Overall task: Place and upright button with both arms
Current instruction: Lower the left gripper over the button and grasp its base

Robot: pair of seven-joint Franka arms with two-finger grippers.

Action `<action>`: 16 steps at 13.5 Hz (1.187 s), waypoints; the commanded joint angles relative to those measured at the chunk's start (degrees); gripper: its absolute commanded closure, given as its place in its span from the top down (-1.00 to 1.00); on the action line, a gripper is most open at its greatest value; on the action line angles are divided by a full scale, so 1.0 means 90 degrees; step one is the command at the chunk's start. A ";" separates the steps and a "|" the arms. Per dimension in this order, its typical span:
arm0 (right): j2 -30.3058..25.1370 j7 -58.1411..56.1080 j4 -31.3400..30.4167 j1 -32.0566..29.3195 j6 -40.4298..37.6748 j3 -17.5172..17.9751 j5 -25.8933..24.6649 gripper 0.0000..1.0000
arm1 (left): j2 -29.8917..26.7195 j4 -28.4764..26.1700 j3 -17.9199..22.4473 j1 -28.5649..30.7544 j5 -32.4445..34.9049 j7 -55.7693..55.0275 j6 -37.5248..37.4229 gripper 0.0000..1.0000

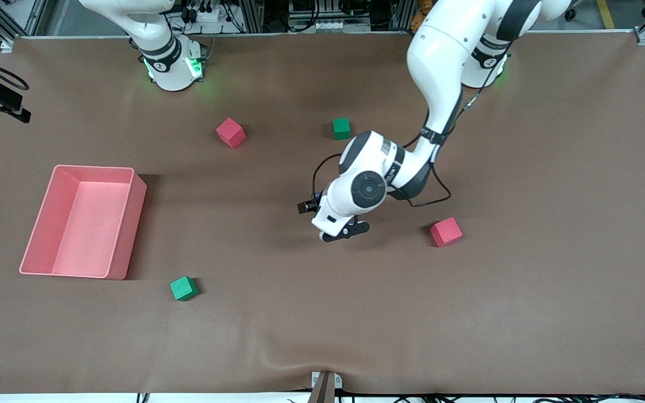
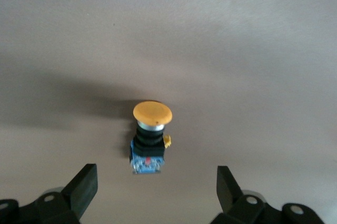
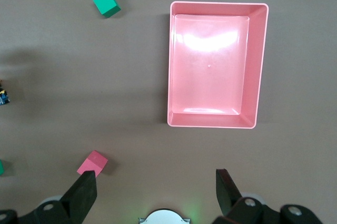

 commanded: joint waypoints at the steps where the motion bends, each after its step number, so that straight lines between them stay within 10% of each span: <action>1: 0.0103 0.0349 0.0189 0.0162 -0.0110 -0.0015 -0.0230 1.00 | 0.0219 0.0210 0.0255 -0.0373 0.0375 -0.0137 0.0001 1.00; 16: 0.0142 0.0350 0.0169 0.0153 0.0436 -0.0025 -0.0251 1.00 | 0.0454 0.0171 0.0236 -0.0530 0.0672 -0.0127 -0.0009 0.87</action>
